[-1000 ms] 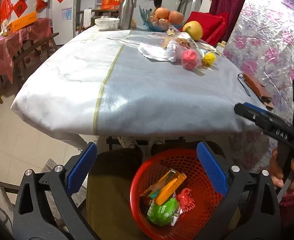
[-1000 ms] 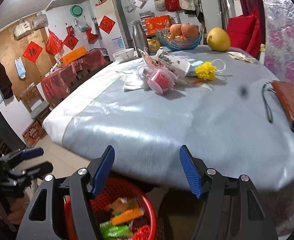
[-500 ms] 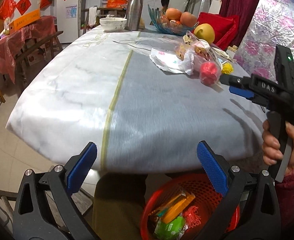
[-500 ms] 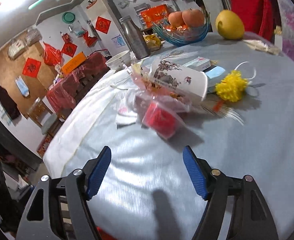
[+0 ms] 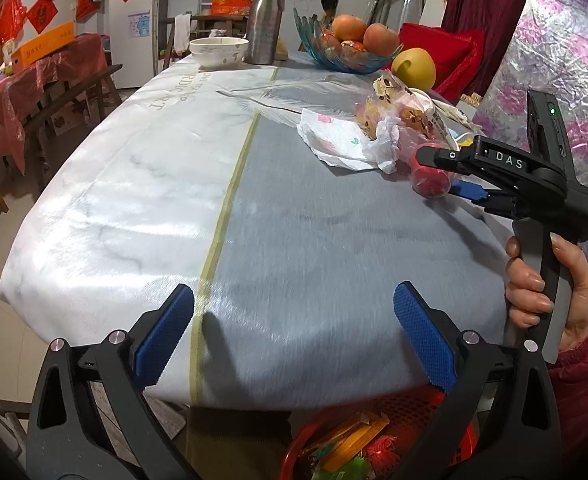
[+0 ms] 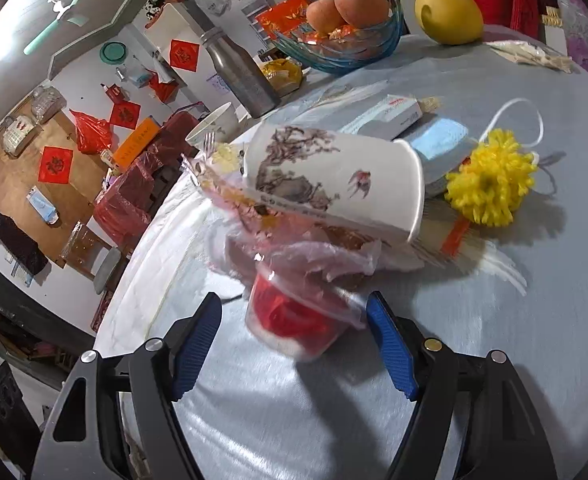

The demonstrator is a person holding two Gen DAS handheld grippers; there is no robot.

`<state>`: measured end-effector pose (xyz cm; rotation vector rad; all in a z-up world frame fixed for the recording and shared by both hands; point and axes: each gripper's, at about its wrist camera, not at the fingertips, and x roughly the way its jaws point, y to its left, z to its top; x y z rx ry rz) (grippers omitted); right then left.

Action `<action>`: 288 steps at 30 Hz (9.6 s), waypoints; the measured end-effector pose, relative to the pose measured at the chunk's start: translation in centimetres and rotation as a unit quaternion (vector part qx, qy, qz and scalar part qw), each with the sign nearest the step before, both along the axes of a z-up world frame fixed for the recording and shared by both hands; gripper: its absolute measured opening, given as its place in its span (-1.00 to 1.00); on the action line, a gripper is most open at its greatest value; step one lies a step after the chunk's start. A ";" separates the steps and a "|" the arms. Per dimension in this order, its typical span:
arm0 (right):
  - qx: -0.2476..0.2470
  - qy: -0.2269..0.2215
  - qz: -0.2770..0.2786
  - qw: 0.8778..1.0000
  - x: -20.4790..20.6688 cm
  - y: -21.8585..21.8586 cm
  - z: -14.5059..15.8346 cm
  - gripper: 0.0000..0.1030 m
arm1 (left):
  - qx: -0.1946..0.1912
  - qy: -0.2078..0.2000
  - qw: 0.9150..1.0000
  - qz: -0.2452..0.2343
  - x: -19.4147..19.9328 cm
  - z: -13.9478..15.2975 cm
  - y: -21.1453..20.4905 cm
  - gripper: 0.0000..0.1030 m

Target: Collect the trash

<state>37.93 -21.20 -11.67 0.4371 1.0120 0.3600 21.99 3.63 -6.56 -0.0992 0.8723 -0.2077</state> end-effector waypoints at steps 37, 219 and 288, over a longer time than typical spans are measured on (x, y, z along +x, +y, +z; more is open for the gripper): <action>-0.065 -0.063 -0.080 0.993 -2.3 -8.8 -0.6 0.10 | 0.034 -0.030 0.991 -0.127 14.4 0.5 -11.0 -0.47; -0.097 -0.138 0.003 0.986 -19.7 -3.4 8.5 0.33 | 0.000 -0.094 0.995 -0.022 -3.5 4.3 -2.2 0.82; -0.051 -0.204 0.004 0.978 -1.4 -1.8 3.3 -0.94 | -0.019 -0.034 0.999 -0.033 15.6 0.3 -6.5 0.82</action>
